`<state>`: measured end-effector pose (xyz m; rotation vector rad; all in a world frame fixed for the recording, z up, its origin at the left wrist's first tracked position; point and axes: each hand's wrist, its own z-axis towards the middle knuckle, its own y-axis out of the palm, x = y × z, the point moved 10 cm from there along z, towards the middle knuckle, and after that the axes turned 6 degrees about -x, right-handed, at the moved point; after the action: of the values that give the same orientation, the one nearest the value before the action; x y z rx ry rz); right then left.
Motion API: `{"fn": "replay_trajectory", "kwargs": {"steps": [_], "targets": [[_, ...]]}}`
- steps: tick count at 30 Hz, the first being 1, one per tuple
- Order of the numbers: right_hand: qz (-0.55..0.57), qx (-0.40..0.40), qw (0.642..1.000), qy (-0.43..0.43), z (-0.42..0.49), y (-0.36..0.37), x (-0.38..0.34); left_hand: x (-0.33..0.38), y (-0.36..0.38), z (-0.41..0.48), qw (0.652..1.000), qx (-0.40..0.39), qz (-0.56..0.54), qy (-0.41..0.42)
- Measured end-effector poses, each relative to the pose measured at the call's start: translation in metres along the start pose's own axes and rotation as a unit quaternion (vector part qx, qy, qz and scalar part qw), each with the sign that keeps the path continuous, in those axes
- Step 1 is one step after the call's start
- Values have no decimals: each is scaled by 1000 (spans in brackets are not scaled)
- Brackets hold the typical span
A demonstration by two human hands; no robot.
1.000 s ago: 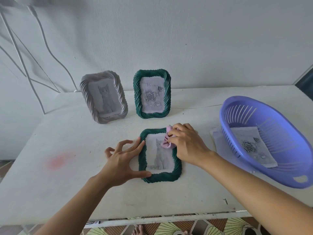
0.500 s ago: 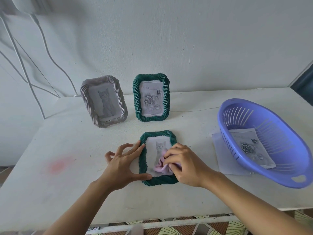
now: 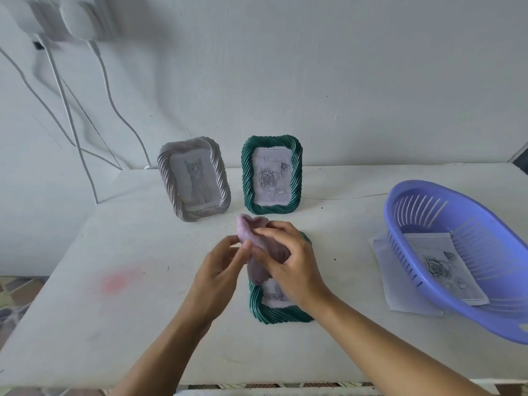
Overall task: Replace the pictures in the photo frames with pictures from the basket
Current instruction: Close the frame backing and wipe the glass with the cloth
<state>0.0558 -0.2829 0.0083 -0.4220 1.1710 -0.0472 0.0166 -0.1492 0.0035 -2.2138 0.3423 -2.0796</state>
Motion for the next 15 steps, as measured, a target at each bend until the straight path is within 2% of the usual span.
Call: {"fn": "replay_trajectory", "kwargs": {"steps": [3, 6, 10, 15], "targets": [[27, -8, 999, 26, 11, 12, 1, -5, -23, 0, 997, 62, -40, -37], [-4, -11, 999, 31, 15, 15, 5, -22, -48, 0, 992, 106, -25, -61], [4, -23, 998, 55, 13, 5, 18, -45, -68, 0, 989, 104, -67, -86], [-88, 9, 996, 33, 9, -25, 30, -52, -101, 0, 986, 124, -78, -75]]}}
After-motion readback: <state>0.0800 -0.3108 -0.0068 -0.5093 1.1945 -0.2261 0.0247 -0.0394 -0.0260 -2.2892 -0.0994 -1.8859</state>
